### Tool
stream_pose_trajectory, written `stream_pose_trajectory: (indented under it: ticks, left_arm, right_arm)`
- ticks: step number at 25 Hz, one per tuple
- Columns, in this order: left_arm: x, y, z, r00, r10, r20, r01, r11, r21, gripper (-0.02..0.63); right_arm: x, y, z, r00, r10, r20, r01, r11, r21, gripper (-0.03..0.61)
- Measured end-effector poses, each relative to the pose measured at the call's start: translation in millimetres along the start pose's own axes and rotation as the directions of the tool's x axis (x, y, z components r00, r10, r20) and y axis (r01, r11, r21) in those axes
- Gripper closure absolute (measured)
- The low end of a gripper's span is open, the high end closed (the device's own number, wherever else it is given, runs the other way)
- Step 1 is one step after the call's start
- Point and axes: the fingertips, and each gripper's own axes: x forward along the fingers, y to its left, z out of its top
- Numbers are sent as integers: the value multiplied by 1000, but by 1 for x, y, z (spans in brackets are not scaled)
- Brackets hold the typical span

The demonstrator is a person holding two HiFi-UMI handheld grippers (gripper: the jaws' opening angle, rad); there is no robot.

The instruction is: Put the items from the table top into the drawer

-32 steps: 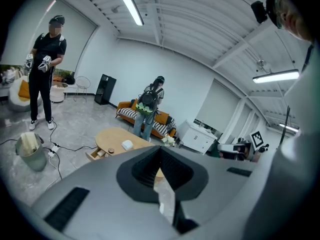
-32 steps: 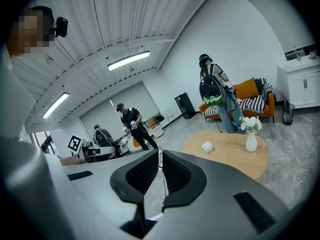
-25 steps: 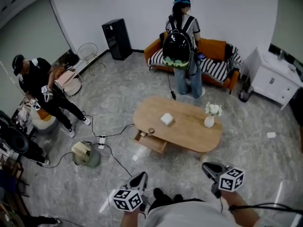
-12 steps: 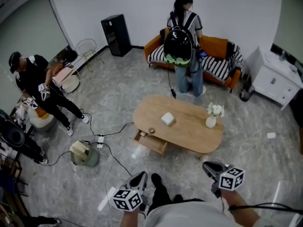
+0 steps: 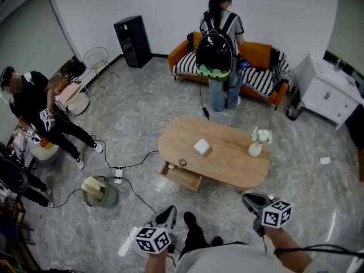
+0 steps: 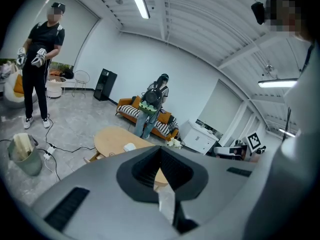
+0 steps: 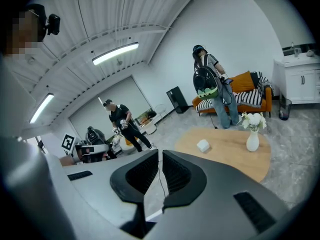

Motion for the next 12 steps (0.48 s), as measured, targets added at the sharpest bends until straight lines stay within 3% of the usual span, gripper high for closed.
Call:
stream_pose_trajectory:
  ticks: [12]
  left_arm:
    - [40,52,48,997,-36,-69,37,999,14,614]
  right_arm:
    - [70,-2,39,999,-45,-11,45,999,18,529]
